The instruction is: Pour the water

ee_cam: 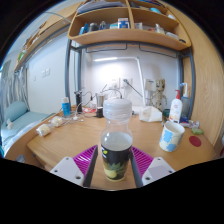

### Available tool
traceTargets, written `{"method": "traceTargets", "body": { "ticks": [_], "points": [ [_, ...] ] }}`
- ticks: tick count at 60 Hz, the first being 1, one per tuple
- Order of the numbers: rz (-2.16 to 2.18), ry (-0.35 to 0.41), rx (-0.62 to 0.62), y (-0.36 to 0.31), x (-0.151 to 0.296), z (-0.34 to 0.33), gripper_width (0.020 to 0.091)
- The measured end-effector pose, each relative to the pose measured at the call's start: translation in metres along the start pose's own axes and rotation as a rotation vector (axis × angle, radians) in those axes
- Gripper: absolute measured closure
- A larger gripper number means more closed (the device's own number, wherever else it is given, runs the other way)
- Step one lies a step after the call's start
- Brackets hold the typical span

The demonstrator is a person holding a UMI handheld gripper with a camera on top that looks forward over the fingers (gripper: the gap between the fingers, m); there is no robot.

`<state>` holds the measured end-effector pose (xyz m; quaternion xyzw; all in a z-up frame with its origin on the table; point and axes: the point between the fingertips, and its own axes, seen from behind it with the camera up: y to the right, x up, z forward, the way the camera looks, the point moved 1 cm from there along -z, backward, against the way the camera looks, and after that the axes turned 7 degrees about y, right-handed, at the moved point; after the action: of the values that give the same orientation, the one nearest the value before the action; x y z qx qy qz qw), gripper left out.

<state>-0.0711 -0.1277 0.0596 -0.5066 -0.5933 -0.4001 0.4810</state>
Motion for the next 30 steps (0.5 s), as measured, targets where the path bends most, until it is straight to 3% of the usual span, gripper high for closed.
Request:
{"method": "traceTargets", "body": {
  "ticks": [4, 15, 22, 30],
  "points": [
    [-0.003, 0.017, -0.041, 0.005, 0.002, 0.005, 0.0671],
    [-0.014, 0.053, -0.050, 0.002, 0.004, 0.010, 0.0749],
    [0.022, 0.066, -0.116, 0.011, 0.005, 0.013, 0.0844],
    [0.031, 0.055, -0.102, 0.013, 0.004, 0.018, 0.0846]
  ]
}}
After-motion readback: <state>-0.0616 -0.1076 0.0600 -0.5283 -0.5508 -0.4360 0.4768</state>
